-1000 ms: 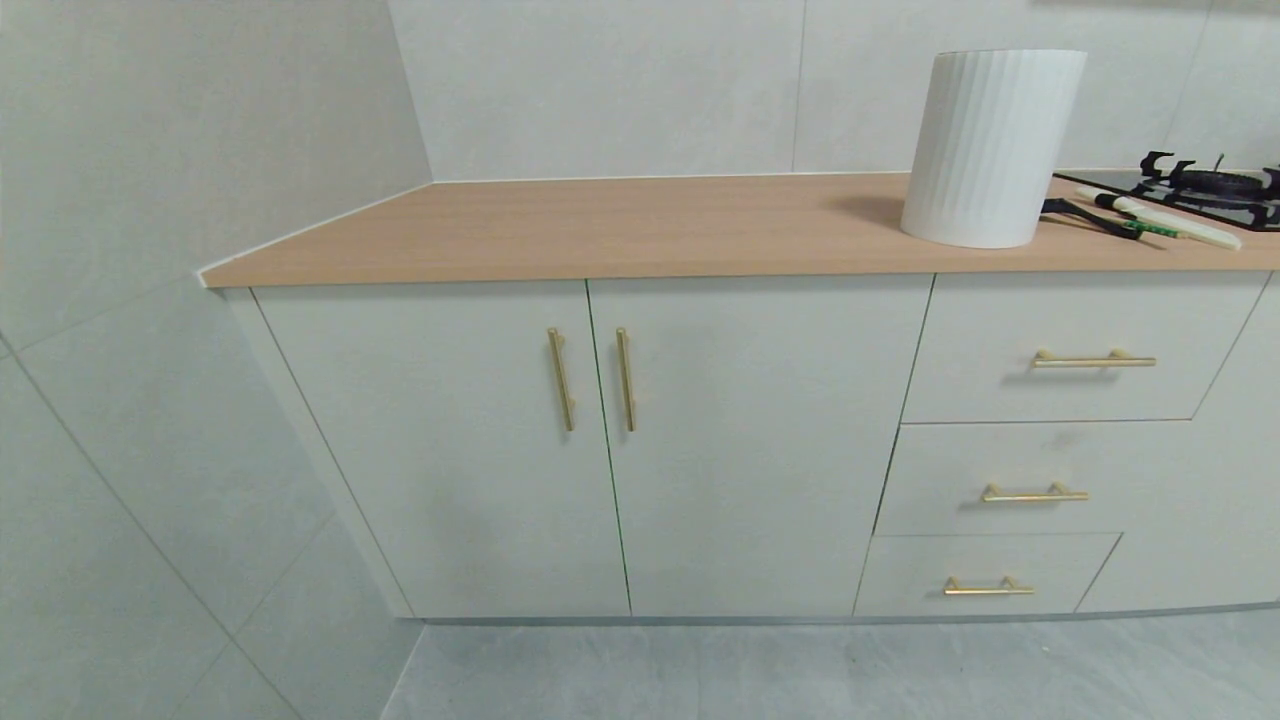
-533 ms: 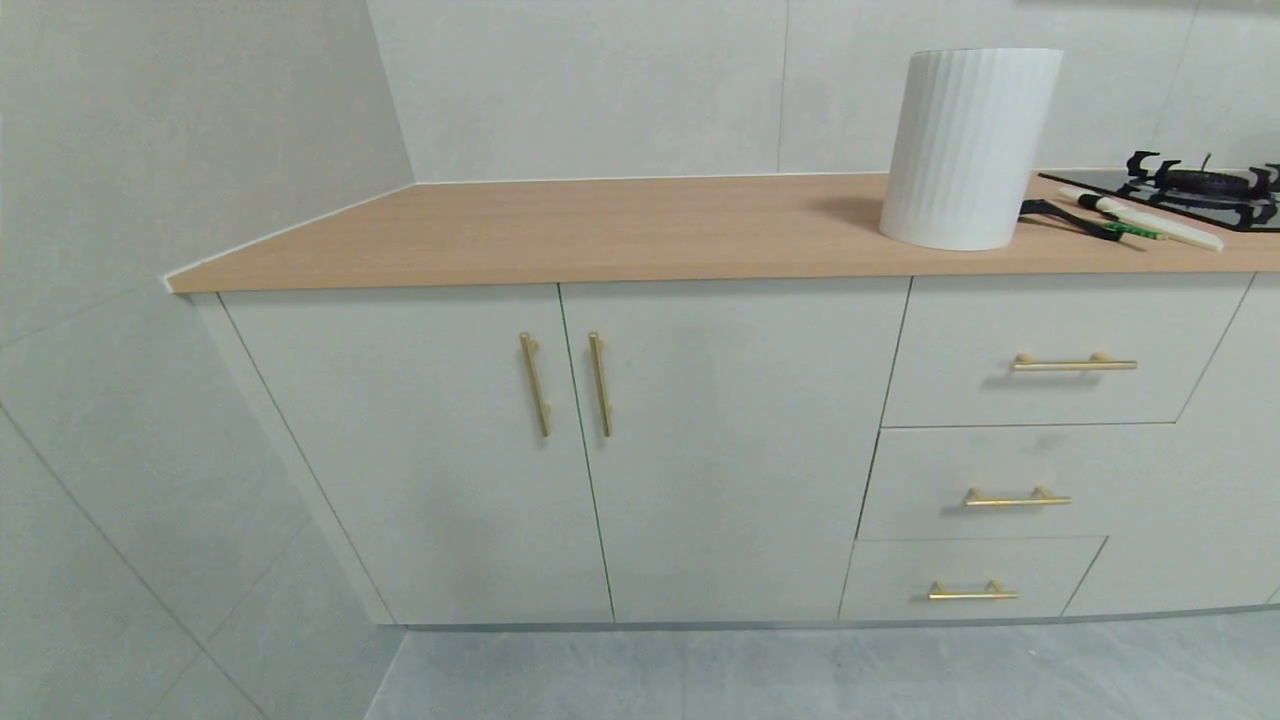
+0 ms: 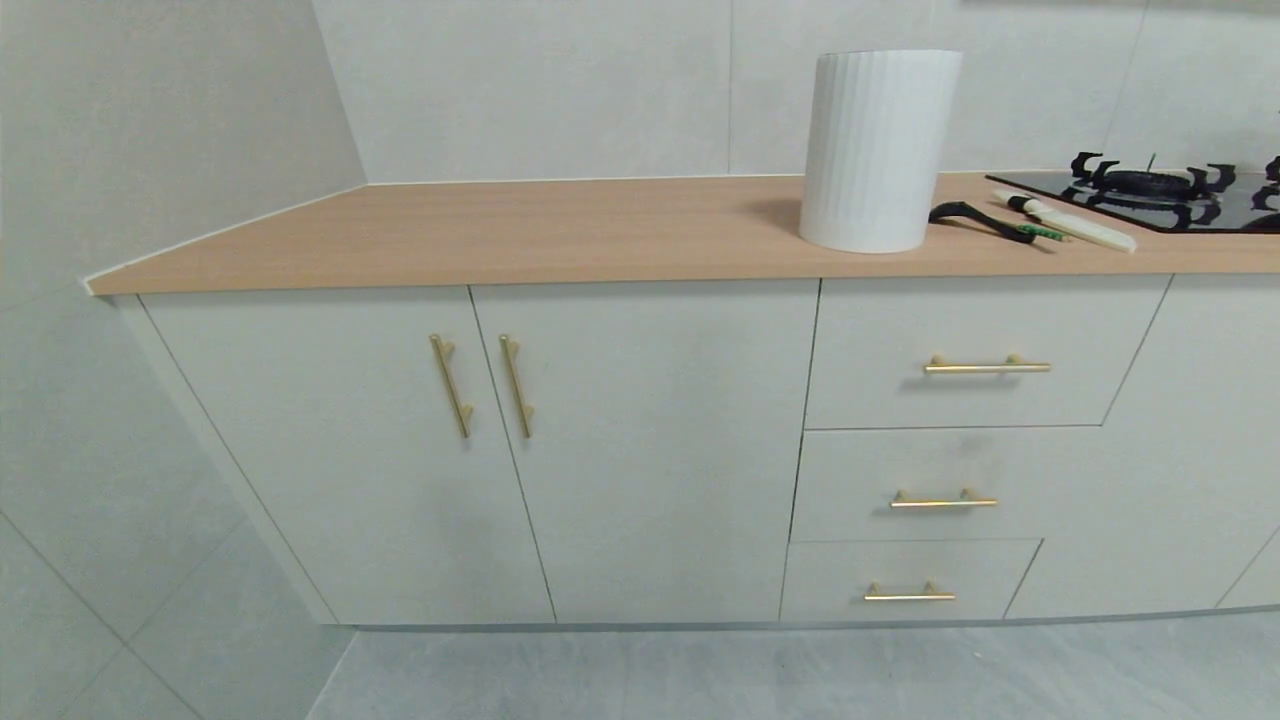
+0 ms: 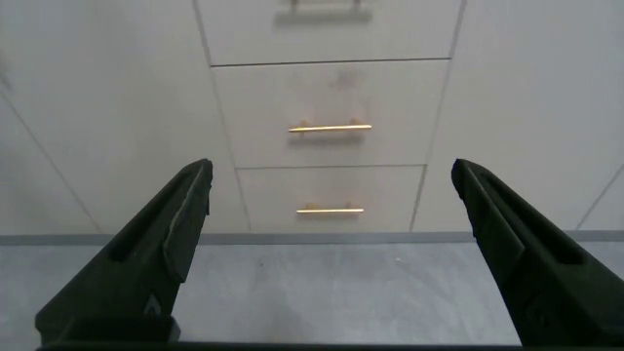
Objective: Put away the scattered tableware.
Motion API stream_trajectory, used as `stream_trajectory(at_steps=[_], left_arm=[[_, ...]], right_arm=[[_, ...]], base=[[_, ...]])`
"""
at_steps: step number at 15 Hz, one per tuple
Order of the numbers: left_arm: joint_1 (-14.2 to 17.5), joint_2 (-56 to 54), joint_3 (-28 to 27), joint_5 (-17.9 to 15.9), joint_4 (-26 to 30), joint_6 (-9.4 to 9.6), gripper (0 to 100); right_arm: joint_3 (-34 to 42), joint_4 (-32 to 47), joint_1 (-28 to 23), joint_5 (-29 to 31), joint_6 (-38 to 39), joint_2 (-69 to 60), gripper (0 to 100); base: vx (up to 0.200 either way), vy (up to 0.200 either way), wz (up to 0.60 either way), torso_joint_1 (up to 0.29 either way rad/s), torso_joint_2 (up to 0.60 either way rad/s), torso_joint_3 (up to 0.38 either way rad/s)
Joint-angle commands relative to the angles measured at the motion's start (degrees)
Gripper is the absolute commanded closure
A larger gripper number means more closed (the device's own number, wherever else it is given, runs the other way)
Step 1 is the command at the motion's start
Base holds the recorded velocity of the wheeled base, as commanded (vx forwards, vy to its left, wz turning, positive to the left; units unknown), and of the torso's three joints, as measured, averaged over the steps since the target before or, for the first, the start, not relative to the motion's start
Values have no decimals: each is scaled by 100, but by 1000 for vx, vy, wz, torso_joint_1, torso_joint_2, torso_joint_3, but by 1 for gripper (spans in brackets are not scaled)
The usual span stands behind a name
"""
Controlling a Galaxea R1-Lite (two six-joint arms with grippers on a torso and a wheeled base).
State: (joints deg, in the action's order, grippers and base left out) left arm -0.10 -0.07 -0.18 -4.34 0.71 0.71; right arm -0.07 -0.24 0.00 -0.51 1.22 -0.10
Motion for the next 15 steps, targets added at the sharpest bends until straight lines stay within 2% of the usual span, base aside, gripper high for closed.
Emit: stream_trajectory(at_steps=[1,3,14,15], left_arm=[[1,7,1,3,0,0,0],[1,7,1,3,0,8,0],[1,7,1,3,0,17,0],[1,7,9,-5,0,17,0]], right_arm=[[-1,-2,0,-2,1,10,0],[-1,-2,0,-2,1,10,0],[7,-2,0,-2,1,10,0],[7,-2,0,-2,1,10,0]], base=[[0,-200,0,-2,2,2],[0,-200,0,0,2,7],[0,0,0,0,0,0],[200,0,0,2,7,2]])
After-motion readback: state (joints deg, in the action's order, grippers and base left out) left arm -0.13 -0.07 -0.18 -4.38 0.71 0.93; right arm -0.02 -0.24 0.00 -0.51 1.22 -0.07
